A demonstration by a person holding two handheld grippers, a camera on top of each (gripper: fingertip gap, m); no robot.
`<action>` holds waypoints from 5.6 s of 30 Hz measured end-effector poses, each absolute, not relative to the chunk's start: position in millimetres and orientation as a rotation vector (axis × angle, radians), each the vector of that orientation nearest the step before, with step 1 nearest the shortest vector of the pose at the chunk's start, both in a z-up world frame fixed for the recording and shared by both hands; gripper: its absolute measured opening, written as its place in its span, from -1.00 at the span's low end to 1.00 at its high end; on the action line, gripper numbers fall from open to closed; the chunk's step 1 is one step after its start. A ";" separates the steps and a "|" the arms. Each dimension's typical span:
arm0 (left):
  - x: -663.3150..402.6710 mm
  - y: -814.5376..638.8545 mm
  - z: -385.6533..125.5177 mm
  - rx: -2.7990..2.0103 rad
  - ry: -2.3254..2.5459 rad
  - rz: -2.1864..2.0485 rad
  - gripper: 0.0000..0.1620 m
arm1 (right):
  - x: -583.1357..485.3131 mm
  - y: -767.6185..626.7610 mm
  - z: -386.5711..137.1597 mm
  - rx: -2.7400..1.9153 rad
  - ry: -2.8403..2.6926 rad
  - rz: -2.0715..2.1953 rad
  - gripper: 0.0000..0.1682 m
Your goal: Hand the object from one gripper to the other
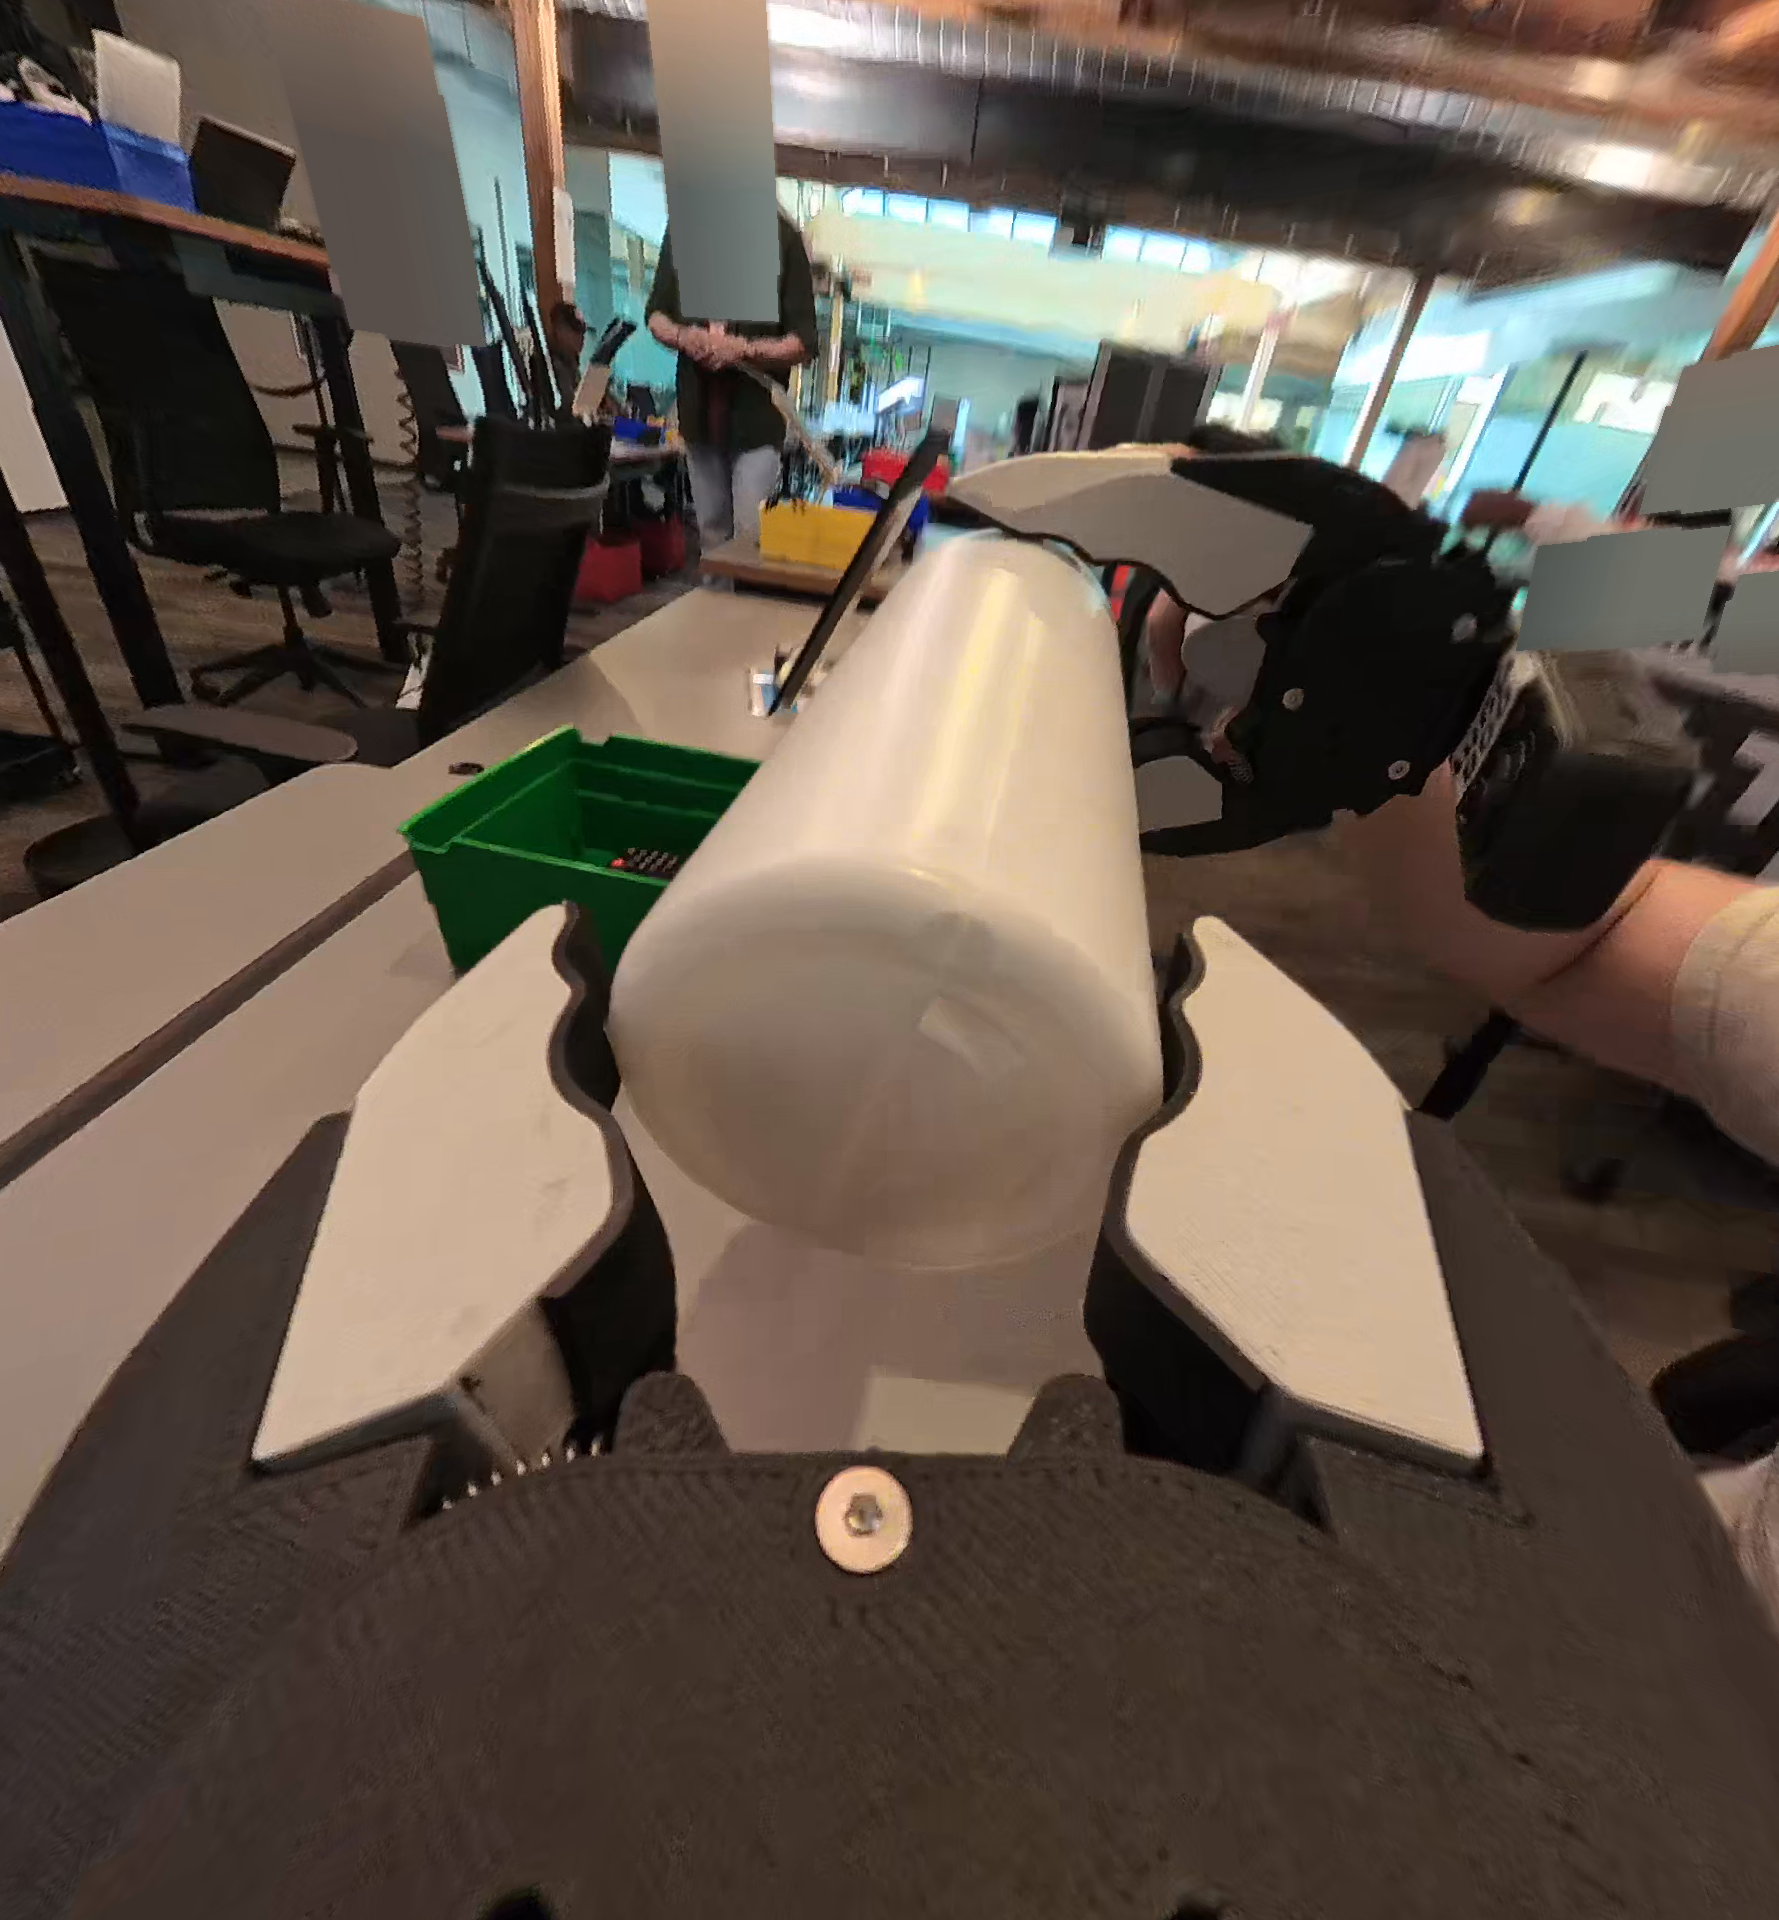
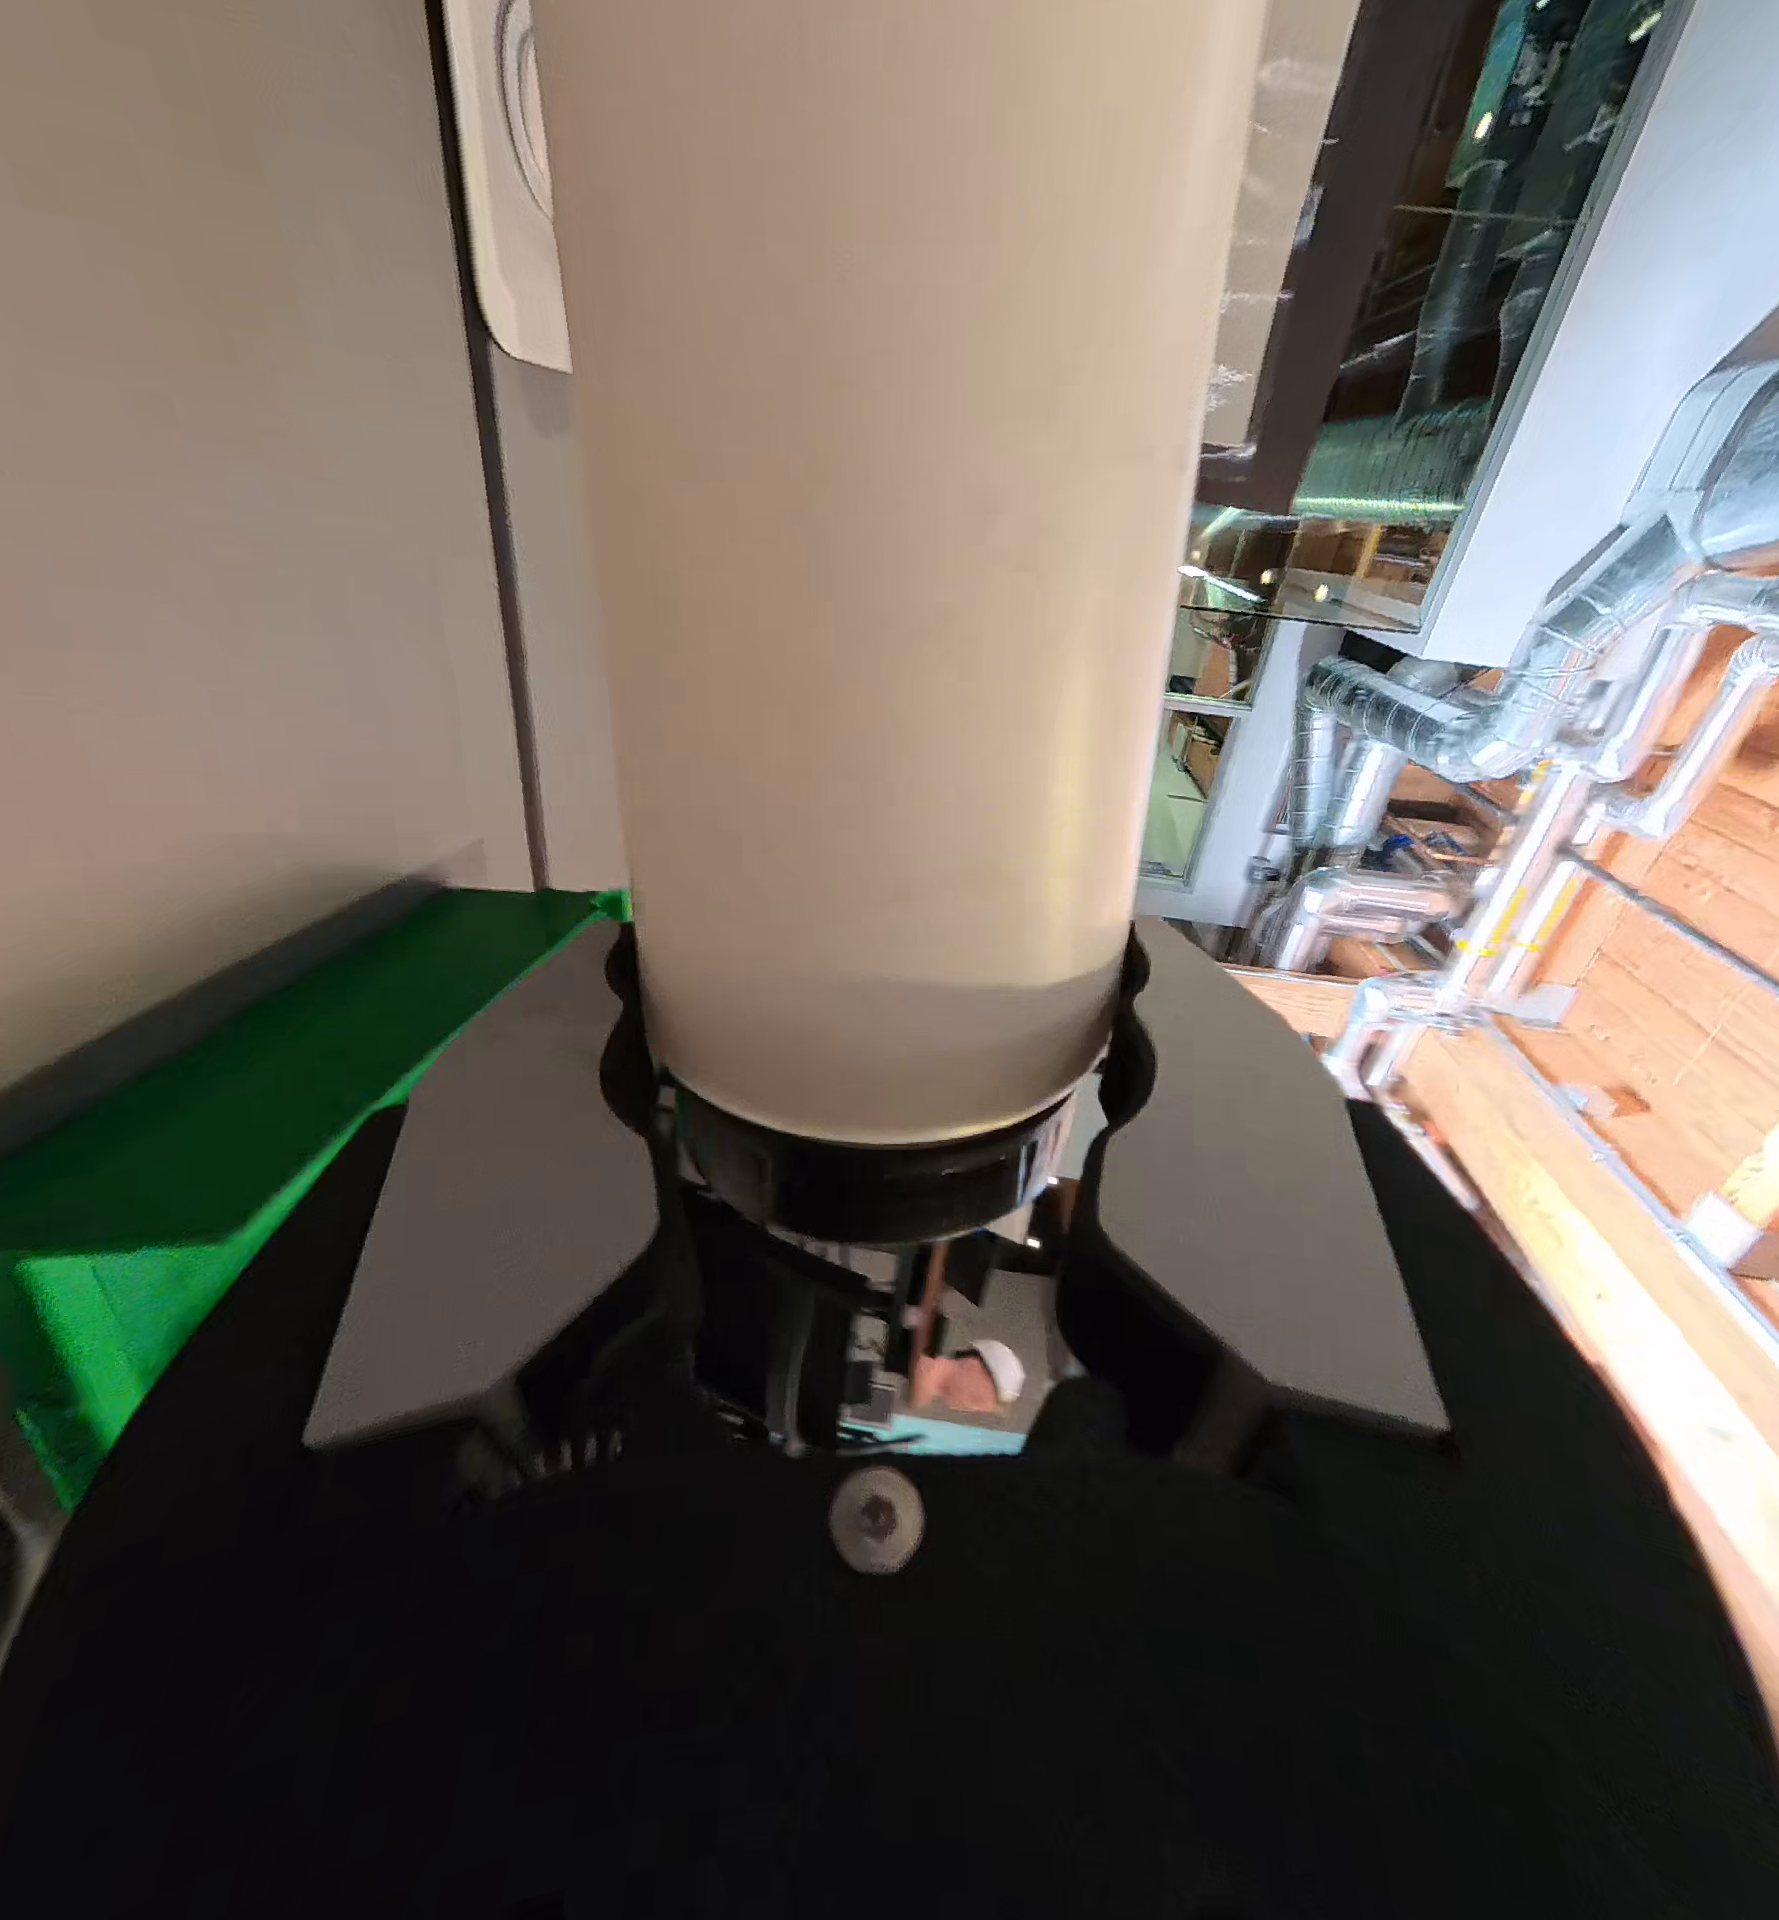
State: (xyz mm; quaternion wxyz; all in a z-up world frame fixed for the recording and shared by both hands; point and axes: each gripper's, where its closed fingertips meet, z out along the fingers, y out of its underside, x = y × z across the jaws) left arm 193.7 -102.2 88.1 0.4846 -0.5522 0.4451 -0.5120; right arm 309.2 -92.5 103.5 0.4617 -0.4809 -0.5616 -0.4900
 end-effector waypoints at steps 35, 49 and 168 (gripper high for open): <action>198.2 -120.5 115.3 -0.993 0.520 -2.243 0.16 | 194.9 -106.8 183.7 -1.212 -0.520 0.957 0.05; 157.4 -94.4 137.7 -1.084 0.896 -1.053 0.17 | 223.6 -67.9 110.5 -1.305 -0.779 -0.058 0.04; 137.0 -93.8 122.1 -1.446 0.991 -1.214 0.18 | 558.8 39.4 -148.7 -2.890 0.088 -0.035 0.03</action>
